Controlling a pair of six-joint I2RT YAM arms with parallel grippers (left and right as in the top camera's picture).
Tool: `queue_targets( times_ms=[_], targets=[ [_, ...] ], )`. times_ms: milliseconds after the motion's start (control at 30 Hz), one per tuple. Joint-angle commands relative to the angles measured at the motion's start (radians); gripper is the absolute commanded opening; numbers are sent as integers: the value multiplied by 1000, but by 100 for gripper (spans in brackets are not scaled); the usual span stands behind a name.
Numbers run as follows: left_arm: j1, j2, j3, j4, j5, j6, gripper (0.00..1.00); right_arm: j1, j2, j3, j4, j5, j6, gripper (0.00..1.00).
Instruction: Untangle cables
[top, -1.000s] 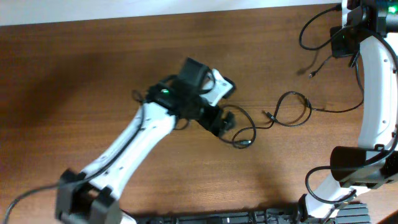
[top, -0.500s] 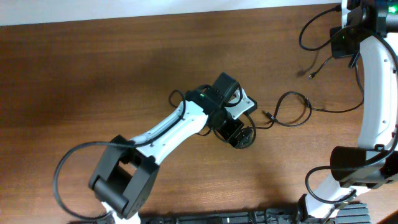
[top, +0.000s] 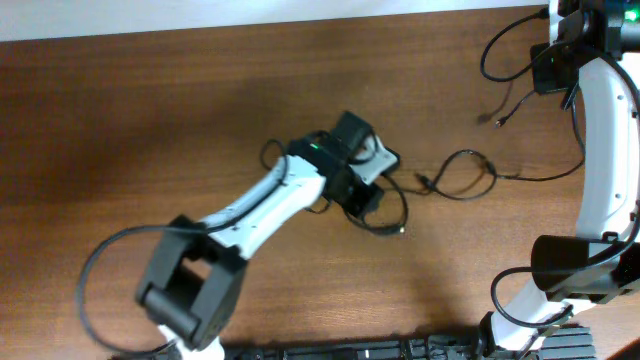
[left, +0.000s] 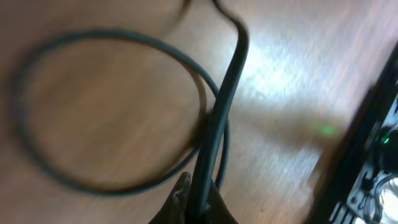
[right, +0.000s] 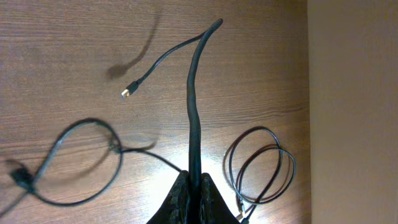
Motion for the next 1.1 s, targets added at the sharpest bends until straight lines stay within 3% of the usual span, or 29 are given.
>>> queue_targets(
  times_ms=[0, 133, 300, 400, 700, 933, 1000, 1067],
  targets=[
    [152, -246, 21, 6, 9, -19, 0, -3, 2, -2, 0, -5, -3, 4],
    [344, -412, 21, 5, -105, -129, 0, -3, 2, -2, 0, -5, -3, 4],
    [571, -527, 21, -21, -113, -168, 0, -3, 2, -2, 0, -5, -3, 4],
    [634, -537, 21, -32, -145, -189, 0, -3, 2, -2, 0, -5, -3, 4],
    [758, -536, 21, -48, -430, -348, 0, -4, 2, -2, 0, -5, -3, 4],
    [872, -535, 21, -55, -830, -451, 0, -5, 2, -2, 4, -2, -3, 4],
    [920, -535, 21, -61, -839, -451, 0, -5, 2, -2, 5, -1, -3, 4],
    [962, -535, 21, -75, -739, -451, 0, -5, 2, -2, 12, -1, -3, 4]
  ],
)
